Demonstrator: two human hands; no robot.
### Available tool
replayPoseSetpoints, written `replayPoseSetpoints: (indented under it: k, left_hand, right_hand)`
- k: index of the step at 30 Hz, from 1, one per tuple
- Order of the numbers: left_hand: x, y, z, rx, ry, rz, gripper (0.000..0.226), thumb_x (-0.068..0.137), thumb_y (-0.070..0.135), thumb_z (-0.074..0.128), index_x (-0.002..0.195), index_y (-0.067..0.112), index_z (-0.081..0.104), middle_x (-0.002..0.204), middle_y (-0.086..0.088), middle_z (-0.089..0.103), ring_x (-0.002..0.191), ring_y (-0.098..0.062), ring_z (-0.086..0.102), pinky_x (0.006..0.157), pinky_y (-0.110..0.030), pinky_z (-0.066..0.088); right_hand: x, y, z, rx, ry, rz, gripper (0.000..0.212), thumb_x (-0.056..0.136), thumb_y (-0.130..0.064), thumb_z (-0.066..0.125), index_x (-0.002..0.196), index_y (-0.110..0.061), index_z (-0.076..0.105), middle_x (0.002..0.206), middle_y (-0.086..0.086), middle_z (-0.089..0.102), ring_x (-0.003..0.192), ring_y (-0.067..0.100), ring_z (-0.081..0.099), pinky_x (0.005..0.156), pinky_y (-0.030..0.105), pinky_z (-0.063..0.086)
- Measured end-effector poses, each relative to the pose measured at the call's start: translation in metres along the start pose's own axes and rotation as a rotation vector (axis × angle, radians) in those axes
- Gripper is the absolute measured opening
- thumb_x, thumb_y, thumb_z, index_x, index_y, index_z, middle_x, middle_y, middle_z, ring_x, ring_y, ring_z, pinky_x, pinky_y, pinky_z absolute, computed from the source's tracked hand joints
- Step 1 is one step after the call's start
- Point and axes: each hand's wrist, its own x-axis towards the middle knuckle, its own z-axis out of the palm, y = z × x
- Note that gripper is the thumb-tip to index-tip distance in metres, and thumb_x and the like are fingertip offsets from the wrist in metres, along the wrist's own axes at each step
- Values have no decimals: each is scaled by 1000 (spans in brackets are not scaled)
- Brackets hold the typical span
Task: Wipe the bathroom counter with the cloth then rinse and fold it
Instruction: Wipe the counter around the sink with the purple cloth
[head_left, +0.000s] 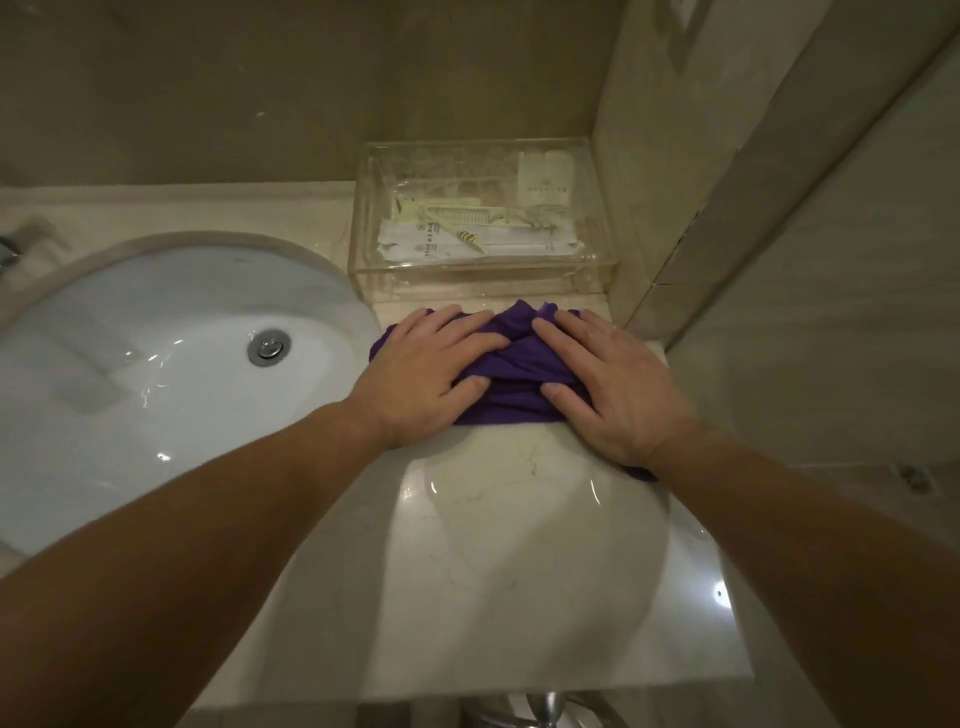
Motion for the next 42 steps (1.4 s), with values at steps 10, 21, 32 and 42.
replayPoseSetpoints:
  k: [10,21,32,42]
  left_hand:
    - [-29,13,13,49,-4,13,55,102,50,20,151,33,40,154,6,45,140,-22,39,117,-43,27]
    - [-62,39,23,81,21,26,56,100,51,19,150,37,41,153,9,46,139,-21,39,117,-40,24]
    - [-95,61,33,70,38,45,54,100,51,20,148,39,42,151,13,47,136,-18,41,116,-40,25]
    - [-125,78,39,65,49,47,54,100,51,20,149,41,41,152,15,45,137,-17,39,117,-38,23]
  right_hand:
    - [-31,-7,7,-10,-35,21,69,95,-67,21,156,-35,28,164,-2,29,152,23,22,124,46,15]
    - [-76,-20,13,60,-11,67,69,94,-69,21,156,-38,28,164,-6,27,152,19,19,123,48,20]
    - [-118,-40,20,51,28,115,69,93,-69,25,153,-37,35,162,-5,33,148,29,30,121,48,23]
    - [-151,-55,29,71,75,109,66,96,-68,26,152,-34,39,160,-3,37,146,24,34,119,48,27]
